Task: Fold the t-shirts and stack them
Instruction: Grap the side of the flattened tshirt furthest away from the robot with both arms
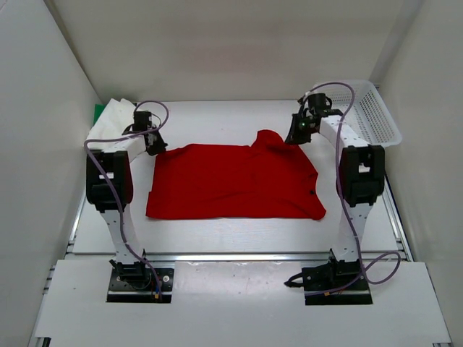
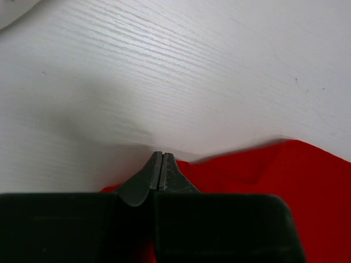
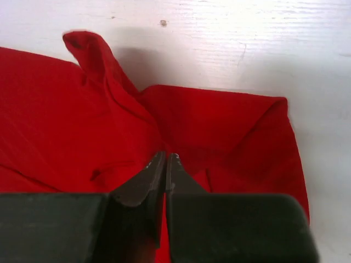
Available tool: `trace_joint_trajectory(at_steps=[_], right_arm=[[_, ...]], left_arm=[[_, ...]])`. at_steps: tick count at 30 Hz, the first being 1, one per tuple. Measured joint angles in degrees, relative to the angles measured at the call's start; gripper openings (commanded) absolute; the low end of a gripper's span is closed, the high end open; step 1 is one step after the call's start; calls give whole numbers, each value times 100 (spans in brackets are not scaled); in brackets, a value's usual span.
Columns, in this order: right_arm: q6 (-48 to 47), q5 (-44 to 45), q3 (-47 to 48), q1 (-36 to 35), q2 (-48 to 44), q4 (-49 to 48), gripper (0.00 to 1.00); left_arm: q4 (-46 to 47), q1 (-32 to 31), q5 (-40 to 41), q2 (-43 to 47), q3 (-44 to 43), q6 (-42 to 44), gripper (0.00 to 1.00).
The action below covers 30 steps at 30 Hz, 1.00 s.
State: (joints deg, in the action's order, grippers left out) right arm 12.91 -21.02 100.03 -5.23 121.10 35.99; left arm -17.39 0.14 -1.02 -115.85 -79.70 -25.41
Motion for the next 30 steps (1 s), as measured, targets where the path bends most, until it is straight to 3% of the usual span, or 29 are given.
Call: trace_joint_trajectory(at_steps=[10,18,30], right_arm=[[382,96,-3045,37,-2122,-1526,0],[730,420,-4391,-260,-3620,-2173,0],[1307,658,-6522,-144,-5674,-2608,0]], left_arm=[[352,284,-262,916,723,-164,0],[654,341,-474,1805,1668,-249,0],[715,542,-601,2520,2618,-313,0]])
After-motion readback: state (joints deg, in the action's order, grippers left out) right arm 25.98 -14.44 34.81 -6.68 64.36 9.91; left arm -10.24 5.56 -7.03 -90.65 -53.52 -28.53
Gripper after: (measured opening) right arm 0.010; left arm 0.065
